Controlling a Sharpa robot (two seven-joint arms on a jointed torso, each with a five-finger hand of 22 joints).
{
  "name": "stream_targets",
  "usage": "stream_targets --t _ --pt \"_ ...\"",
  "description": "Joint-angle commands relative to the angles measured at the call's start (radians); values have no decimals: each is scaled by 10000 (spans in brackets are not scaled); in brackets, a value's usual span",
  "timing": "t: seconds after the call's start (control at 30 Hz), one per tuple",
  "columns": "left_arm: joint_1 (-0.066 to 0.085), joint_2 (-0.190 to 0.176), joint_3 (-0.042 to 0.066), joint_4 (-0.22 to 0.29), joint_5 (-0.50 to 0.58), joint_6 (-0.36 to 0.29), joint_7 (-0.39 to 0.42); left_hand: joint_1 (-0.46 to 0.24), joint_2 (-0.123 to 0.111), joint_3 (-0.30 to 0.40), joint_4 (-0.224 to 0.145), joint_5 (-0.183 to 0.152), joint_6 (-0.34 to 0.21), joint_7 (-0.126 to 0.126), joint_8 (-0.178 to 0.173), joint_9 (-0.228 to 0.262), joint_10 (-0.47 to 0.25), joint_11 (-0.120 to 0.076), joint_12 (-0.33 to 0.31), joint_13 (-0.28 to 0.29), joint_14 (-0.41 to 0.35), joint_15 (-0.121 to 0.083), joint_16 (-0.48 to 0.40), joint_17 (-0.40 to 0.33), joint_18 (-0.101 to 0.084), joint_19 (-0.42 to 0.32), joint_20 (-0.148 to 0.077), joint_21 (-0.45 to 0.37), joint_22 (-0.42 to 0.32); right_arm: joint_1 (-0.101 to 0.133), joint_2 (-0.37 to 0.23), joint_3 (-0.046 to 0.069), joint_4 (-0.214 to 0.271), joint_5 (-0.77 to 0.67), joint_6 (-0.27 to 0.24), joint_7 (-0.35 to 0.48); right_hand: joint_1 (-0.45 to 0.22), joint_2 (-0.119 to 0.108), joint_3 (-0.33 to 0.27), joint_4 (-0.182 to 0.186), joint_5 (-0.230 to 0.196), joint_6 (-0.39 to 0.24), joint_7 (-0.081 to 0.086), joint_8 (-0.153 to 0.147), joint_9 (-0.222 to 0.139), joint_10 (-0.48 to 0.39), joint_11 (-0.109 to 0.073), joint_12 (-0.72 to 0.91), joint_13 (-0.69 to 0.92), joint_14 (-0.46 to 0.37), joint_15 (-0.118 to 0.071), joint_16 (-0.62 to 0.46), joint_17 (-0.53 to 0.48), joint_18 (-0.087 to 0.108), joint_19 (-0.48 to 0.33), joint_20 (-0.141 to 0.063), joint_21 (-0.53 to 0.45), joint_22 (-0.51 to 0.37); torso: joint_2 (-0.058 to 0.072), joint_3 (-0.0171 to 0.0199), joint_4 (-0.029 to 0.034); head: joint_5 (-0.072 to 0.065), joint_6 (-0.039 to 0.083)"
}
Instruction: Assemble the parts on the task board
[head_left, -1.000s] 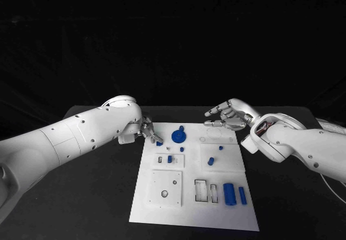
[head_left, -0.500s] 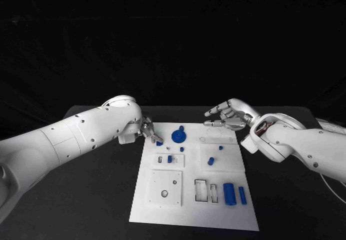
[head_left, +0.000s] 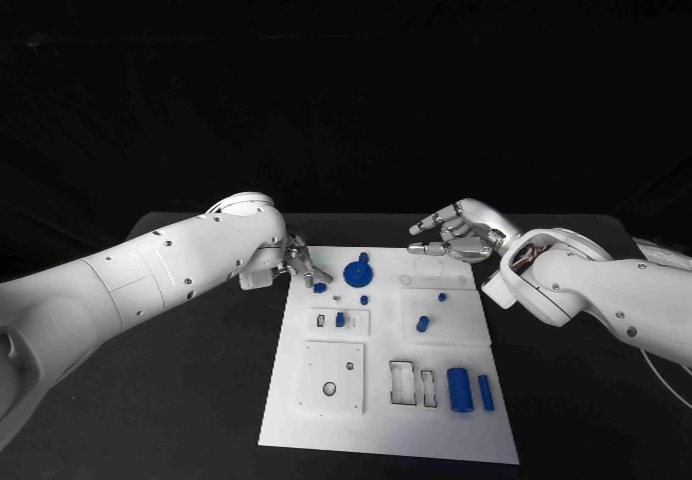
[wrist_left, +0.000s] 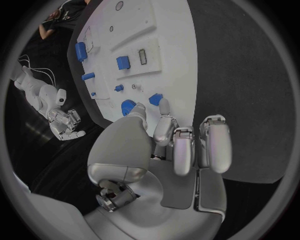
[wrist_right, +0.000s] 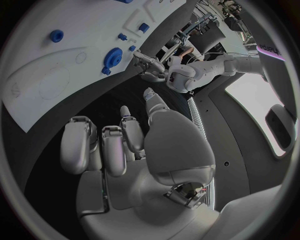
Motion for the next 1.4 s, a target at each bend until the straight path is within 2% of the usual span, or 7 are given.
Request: stream_targets --t 0.03,0.2,0.47,0.87,1.4 --pt "-4 94 -25 -55 82 -123 -217 -208 20 -288 -8 -560 50 -41 110 62 95 -43 55 28 1040 -102 30 2628 -101 450 -108 46 763 -7 13 0 10 -21 139 53 18 120 -69 7 54 -23 -38 33 13 -60 11 -6 784 671 56 -60 1104 71 -57 21 -49 -1 9 -9 -4 6 9" --pt "-15 156 -54 -134 83 -133 -395 -390 -23 -561 8 -661 70 -71 171 111 114 -67 68 49 1040 -125 30 2628 -111 462 -132 74 807 -7 8 0 13 -21 141 50 18 120 -69 7 54 -23 -38 33 13 -60 11 -6 784 671 56 -60 1104 71 -57 21 -49 -1 22 -3 -20 2 10" --pt "-21 219 -66 -233 57 -61 -540 -357 25 -604 -14 -656 103 -95 214 140 143 -85 103 94 1040 -140 30 2628 -120 475 -143 102 847 -7 5 0 12 -21 142 47 18 120 -69 7 54 -23 -38 33 13 -60 11 -6 784 671 56 -60 1104 71 -57 21 -49 -1 12 -3 0 -22 -23" --pt "-64 441 -73 -502 5 272 -670 -238 85 -633 -39 -652 127 -116 259 175 158 -104 112 108 1040 -155 30 2628 -129 487 -157 130 887 -7 33 0 -7 -21 153 55 18 120 -69 7 54 -23 -38 33 13 -60 11 -6 784 671 56 -60 1104 71 -57 21 -49 -1 11 -8 -11 -13 -85" --pt "-107 619 -77 -649 -79 378 -804 -123 155 -654 -48 -645 187 -146 328 220 231 -128 201 219 1040 -169 30 2628 -150 518 -169 200 981 -7 47 0 -15 -21 170 58 18 120 -69 7 54 -23 -38 33 13 -60 11 -6 784 671 56 -60 1104 71 -57 21 -49 -1 0 1 -2 -33 -104"
